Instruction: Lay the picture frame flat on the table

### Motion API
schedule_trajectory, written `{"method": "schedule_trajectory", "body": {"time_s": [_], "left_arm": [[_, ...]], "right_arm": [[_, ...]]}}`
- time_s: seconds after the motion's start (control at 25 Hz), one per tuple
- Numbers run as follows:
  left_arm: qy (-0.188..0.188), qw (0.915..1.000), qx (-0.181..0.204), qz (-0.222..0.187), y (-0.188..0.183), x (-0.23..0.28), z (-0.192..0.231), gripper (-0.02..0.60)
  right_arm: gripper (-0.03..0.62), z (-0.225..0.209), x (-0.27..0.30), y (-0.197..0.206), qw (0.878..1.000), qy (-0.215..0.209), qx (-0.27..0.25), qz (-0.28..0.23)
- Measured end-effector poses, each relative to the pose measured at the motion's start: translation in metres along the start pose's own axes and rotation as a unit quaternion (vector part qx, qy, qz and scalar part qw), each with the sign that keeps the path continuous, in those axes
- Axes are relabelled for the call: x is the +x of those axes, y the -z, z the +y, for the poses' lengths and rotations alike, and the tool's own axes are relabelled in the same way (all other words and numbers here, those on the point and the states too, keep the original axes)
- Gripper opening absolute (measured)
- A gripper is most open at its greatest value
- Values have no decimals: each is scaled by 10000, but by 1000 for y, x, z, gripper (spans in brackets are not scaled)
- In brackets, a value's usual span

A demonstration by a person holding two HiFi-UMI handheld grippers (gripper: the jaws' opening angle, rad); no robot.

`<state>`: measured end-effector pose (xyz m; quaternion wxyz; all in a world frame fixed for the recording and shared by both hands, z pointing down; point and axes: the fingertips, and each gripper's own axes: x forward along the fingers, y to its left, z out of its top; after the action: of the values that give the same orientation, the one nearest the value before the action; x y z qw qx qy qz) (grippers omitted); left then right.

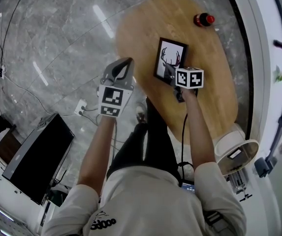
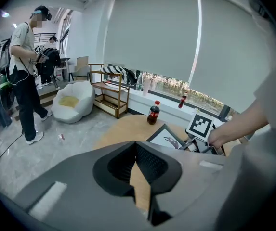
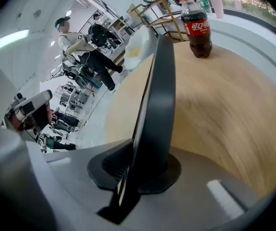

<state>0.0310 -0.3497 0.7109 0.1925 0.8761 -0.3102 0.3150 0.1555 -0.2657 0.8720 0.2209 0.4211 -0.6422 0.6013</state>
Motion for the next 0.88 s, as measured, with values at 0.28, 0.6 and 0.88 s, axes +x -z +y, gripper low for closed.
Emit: {"method": "schedule_trajectory", "body": {"time_s": [0.28, 0.6, 0.88], "left_arm": [[57, 9999, -26, -126, -6, -1, -3, 9], [148, 9999, -35, -72, -1, 2, -7, 9], [173, 9998, 9, -72, -3, 3, -8, 9]], "right_arm": [[43, -4, 0, 3, 9999, -31, 140, -9], [184, -13, 2, 12, 9985, -194, 513, -93], [232, -21, 3, 16, 9984, -139, 534, -142]]}}
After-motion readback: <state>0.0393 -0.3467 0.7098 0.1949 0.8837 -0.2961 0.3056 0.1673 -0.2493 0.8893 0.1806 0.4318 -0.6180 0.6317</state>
